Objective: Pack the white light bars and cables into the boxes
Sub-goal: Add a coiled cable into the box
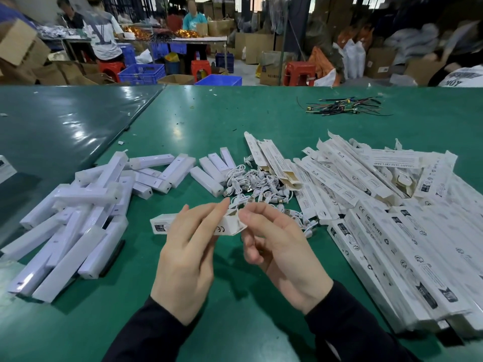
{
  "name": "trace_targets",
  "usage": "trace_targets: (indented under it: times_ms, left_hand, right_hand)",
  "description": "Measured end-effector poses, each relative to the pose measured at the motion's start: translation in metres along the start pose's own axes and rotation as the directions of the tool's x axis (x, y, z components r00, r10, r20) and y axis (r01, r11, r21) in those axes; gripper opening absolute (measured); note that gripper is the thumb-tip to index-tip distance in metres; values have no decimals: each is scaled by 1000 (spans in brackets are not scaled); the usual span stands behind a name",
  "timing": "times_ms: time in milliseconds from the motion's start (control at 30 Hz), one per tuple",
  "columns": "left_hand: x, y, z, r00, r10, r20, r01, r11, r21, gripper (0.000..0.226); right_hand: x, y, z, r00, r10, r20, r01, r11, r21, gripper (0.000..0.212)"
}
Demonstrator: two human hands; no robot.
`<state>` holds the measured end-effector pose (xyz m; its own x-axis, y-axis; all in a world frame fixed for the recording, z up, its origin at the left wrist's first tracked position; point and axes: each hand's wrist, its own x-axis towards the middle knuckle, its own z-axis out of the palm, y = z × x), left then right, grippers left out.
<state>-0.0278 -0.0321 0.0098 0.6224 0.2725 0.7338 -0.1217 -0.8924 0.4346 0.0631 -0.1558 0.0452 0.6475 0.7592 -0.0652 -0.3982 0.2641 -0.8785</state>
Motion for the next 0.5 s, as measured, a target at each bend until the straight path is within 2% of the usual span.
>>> trace_targets:
  times_ms: [167,300,400,500]
  left_hand:
    - [-2,-4,2,999,13,31,-13,1000,4,65]
    - [-3,-6,3,995,85,49,-89,992,90,72]
    - [-3,-6,5,998,57,40,-62,991,123,75]
    - [-4,-5,6,999,35,31,-39,992,123,75]
  right_hand:
    - [2,2,0,999,20,-34,-19,999,26,18]
    - [3,3,-2,998,26,-61,-26,1000,-10,18]
    - [4,4,-3,997,36,-64,-36,999,2,9]
    - [5,4,-4,996,46,-71,-45,999,16,13]
